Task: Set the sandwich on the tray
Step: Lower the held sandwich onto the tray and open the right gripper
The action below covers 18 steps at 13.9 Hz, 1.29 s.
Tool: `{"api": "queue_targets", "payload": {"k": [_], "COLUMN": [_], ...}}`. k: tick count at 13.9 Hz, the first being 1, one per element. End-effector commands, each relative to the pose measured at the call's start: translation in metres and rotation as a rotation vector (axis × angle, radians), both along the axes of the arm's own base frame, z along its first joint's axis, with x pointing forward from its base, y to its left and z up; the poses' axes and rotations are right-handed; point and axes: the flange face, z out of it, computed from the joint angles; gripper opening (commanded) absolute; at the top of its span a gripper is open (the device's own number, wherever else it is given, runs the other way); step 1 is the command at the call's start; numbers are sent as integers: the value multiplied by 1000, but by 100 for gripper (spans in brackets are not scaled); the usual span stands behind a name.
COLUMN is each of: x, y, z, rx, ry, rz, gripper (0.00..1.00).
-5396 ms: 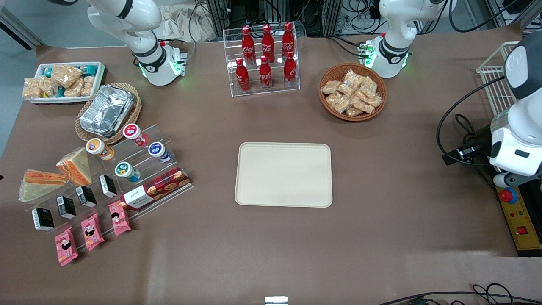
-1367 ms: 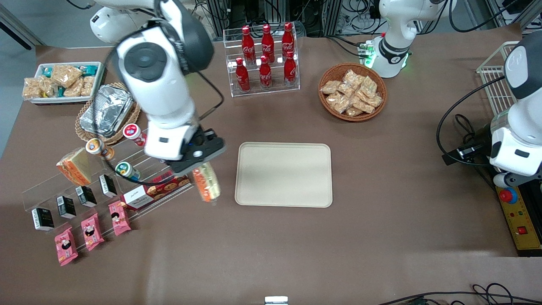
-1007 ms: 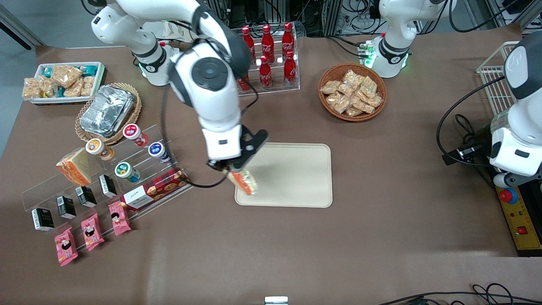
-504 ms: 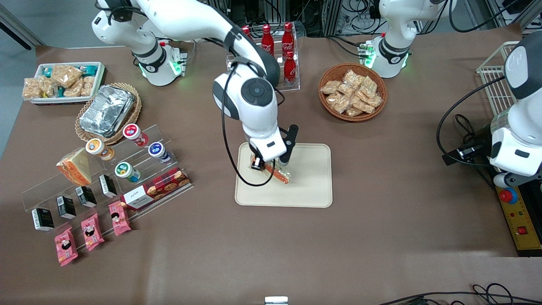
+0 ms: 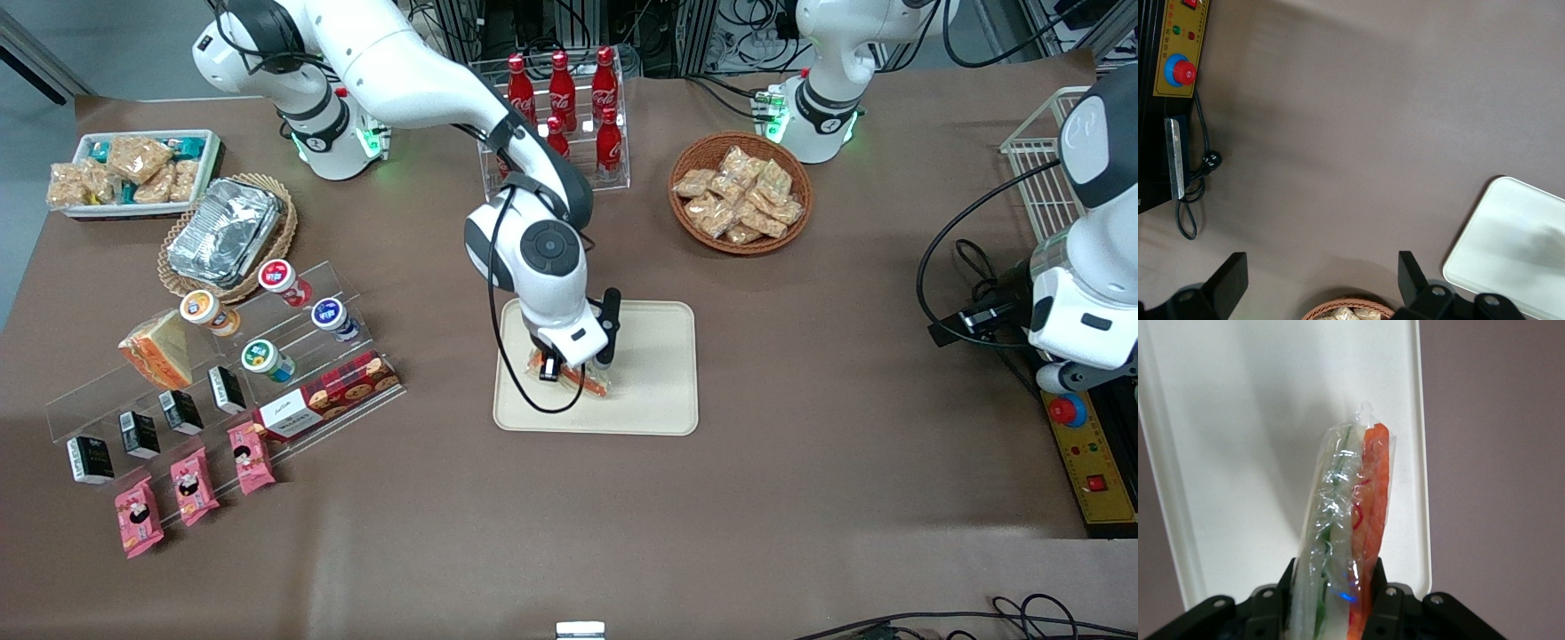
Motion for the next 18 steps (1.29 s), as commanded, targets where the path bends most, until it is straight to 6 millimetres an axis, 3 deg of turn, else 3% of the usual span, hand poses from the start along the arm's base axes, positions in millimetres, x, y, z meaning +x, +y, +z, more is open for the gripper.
{"api": "queue_targets", "payload": {"k": [1, 3, 4, 5, 8, 9, 10, 15, 18], "x": [6, 16, 15, 17, 16, 13, 11, 8, 45], "y": [-2, -18, -18, -18, -14, -10, -8, -20, -89], "z": [-7, -24, -29, -33, -36, -32, -27, 39, 76], "rx": [47, 56, 52, 52, 62, 69, 79, 189, 253], "ry": [23, 58, 59, 53, 40, 38, 48, 123, 109], "rz": [0, -47, -45, -47, -52, -54, -74, -166, -281], "gripper": [46, 52, 64, 70, 73, 93, 97, 98, 98]}}
